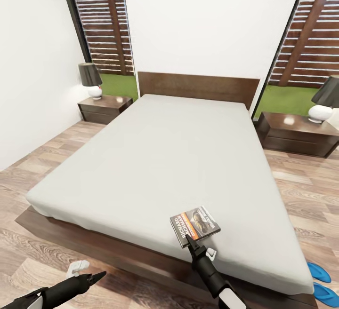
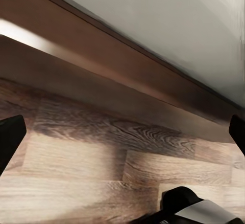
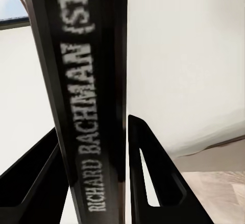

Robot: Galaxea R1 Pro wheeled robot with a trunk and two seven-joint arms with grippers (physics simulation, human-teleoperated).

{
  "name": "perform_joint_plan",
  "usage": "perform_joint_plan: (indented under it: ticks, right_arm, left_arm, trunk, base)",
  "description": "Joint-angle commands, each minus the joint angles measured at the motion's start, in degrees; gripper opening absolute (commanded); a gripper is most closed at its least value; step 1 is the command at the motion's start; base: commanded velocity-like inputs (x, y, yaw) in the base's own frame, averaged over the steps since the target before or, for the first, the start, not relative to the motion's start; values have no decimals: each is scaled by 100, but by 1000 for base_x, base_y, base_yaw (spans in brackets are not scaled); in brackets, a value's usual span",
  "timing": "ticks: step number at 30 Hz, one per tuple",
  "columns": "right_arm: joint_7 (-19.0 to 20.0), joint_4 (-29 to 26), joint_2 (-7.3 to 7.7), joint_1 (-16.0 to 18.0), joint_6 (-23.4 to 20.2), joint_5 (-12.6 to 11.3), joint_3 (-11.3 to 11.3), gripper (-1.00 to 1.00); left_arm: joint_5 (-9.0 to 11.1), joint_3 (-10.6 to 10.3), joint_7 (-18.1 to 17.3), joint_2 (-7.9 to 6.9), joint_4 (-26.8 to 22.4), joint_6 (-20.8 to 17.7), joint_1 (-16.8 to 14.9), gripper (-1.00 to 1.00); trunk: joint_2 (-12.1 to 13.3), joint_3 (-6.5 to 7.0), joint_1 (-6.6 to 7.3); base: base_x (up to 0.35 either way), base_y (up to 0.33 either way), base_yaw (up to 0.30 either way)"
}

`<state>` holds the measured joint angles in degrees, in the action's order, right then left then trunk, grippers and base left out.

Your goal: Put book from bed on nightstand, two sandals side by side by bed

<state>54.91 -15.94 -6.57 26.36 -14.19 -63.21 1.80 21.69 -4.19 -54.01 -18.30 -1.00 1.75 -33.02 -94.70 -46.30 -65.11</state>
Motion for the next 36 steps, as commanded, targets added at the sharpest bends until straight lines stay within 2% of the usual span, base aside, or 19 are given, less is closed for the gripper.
perform_joint_plan:
  ticks: [1, 21, 36]
  right_arm:
    - [13, 3, -2, 2, -58, -23, 18, -100]
    - [24, -31, -2, 4, -67, 32, -39, -100]
    - [37, -85, -2, 9, -84, 186, -96, -100]
  left_arm:
    - [37, -47, -13, 0, 3, 18, -3, 100]
    - [37, -41, -13, 73, 3, 18, -3, 100]
    - [37, -41, -11, 81, 3, 18, -3, 100]
  trunk:
    - [39, 14, 23]
    - [842, 373, 462]
    - [1443, 642, 792]
  base:
    - [0, 0, 0]
    - [0, 0, 0]
    - [0, 0, 0]
